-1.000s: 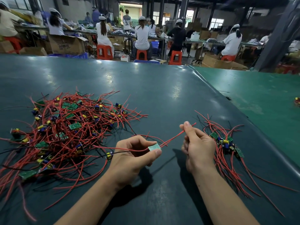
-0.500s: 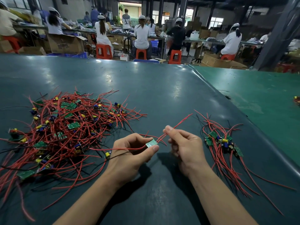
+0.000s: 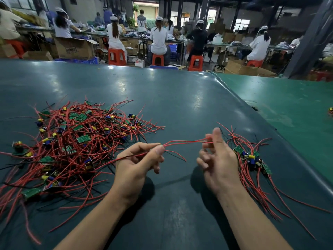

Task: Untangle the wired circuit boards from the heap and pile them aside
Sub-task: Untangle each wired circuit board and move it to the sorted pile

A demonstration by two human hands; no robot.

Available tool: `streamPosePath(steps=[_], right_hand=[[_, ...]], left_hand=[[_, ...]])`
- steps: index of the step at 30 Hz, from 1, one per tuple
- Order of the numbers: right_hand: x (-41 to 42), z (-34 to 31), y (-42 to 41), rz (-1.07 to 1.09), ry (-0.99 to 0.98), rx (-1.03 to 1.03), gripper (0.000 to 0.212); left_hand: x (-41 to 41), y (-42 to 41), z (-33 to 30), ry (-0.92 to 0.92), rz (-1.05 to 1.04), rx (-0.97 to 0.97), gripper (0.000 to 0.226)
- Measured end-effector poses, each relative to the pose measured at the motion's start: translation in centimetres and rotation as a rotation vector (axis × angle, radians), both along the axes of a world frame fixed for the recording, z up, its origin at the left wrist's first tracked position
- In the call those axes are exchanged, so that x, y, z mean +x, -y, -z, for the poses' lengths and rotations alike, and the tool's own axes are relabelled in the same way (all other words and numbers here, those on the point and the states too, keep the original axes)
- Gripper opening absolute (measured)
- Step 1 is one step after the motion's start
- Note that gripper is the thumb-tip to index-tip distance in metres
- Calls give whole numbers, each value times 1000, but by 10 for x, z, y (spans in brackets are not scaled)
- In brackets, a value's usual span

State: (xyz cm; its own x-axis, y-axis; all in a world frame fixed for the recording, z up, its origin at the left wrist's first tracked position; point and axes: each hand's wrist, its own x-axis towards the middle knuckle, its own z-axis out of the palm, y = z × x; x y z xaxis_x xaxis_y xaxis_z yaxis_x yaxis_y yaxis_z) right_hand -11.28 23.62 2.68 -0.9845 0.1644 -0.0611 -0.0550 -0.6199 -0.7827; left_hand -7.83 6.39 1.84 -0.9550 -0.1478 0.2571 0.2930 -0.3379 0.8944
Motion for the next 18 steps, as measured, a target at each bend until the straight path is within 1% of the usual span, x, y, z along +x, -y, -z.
streamPosePath(steps=[1,3,4,5,6,9,10,11,12,13,15,16,18], right_hand=[[5,0,3,-135,-26,93,28],[17,2,14,-392,-76,262,41],[21,3,21,-476,-98,285,48],[23,4,25,-502,-106,266,50],[23,4,27,-476,-100,213,44],[16,-1,18,-289,-37,-46,9],[14,-1,15,-260,-28,-93,5],[14,0,14,-253,-30,-71,5],[15,1,16,-265,-52,41,11],[17,4,19,-283,-106,225,21],[23,11,30,-331,-295,587,46],[27,14,35,-337,-377,694,51],[28,18,38,-293,-481,770,46]], left_hand=[[-1,2,0,21,20,40,7],[-2,1,0,51,66,54,16],[-1,0,-1,61,83,54,19],[0,-2,-3,71,91,70,21],[0,-3,-5,89,92,122,22],[-4,4,-10,157,105,349,30],[-5,6,-10,176,114,393,34],[-6,7,-10,192,125,408,37],[-6,6,-9,206,135,388,39],[-6,3,-8,216,136,340,40],[-5,-1,-4,203,87,153,42],[-4,-3,-2,176,55,44,43],[-5,-3,1,160,1,-89,47]])
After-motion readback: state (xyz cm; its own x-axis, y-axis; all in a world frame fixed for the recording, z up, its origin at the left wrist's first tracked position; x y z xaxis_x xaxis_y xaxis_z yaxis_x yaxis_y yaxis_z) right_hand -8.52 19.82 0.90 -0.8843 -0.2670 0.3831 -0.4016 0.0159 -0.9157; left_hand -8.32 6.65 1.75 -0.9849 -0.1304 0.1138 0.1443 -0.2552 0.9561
